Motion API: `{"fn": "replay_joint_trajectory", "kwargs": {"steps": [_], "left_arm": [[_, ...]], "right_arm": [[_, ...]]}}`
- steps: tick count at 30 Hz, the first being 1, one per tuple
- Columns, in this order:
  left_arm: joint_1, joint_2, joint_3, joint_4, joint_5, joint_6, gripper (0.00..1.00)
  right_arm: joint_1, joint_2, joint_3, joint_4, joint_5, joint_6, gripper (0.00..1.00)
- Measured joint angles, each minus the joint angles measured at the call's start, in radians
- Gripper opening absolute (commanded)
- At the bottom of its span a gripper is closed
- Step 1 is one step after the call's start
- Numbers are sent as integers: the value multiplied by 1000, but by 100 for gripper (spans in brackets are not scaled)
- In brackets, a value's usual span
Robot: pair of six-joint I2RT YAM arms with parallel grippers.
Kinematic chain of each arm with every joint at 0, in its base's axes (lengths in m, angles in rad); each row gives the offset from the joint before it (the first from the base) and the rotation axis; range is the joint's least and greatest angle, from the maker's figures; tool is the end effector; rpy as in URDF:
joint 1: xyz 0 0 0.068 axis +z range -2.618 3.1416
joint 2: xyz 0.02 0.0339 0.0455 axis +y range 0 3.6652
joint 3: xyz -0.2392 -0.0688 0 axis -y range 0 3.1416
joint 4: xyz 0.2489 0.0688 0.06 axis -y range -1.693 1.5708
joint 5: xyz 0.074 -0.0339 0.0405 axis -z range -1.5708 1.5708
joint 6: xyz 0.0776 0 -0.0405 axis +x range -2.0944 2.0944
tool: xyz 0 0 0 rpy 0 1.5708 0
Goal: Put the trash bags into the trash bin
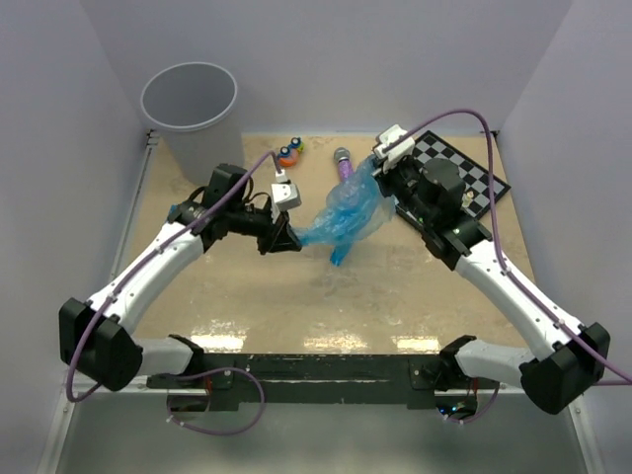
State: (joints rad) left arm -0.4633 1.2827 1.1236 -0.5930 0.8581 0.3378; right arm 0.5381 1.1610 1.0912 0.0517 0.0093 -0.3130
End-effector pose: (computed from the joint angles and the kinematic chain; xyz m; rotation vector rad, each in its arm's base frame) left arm 0.2407 -0.1859 0.2774 1.2452 1.8338 -1.0518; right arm 0.2827 0.1679 0.3726 -0.6503 1.4525 0.1682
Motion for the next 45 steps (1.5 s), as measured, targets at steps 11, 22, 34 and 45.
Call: {"fn": "replay_joint_trajectory", "kwargs": {"steps": [11, 22, 34, 45], "left_arm": [[110, -142, -43, -11, -77, -26, 97], [-109, -261, -59, 316, -400, 111, 91], [-142, 39, -78, 460, -585, 198, 61], [-130, 174, 66, 465, -528, 56, 0]], "right_arm": [[-2, 149, 64, -75, -20, 54, 0], [40, 256, 167, -94, -2, 130, 0], [72, 261, 195, -108, -29, 145, 0], [-2, 261, 195, -101, -134, 230, 86]]}}
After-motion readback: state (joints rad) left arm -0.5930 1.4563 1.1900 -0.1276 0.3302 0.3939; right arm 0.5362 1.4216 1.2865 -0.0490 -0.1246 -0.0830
